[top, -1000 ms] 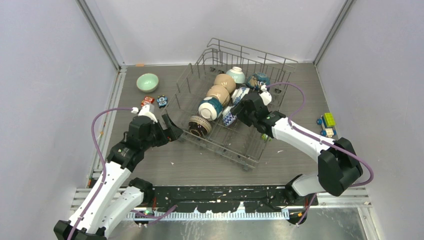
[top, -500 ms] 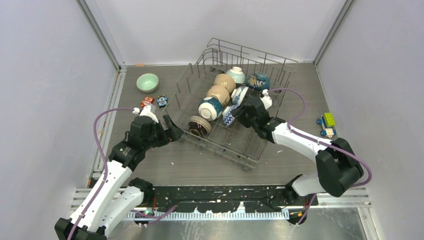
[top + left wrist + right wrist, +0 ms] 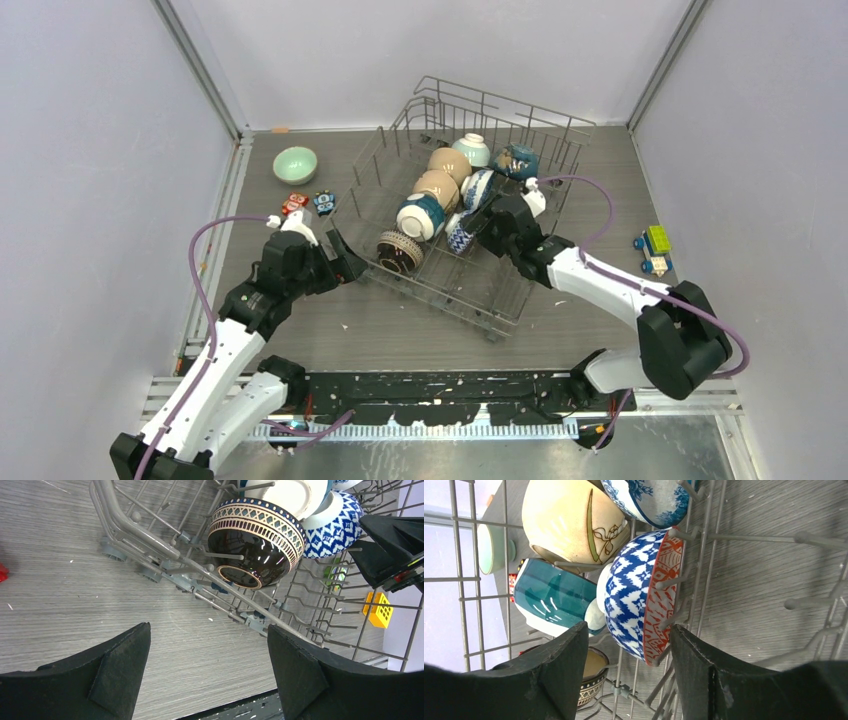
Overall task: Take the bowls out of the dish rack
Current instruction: Pick up the bowl from the dish rack.
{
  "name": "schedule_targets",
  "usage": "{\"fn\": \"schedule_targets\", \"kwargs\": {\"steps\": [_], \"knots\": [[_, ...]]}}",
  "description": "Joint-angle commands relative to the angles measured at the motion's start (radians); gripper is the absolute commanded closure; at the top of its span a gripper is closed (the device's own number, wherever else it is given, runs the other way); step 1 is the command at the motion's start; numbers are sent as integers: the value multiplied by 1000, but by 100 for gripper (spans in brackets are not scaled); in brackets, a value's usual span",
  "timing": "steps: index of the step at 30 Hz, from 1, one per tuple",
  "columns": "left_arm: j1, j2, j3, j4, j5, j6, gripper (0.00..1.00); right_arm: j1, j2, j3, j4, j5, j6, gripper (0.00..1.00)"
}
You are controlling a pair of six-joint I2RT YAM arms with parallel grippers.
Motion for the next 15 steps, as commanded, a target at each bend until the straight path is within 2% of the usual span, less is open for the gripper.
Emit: {"fn": "schedule_targets", "kwargs": {"steps": [1,9,15], "knots": [[-1,-2,10,32,5,-13,13,-3,-75,35,-38,39,-49,34],[-1,-5,12,25,3,-11,13,-3,-173,107,-180,39,-141,32],[-1,-2,12,29,6,-12,13,-3,-96,227,-285,15,-178,38]]}}
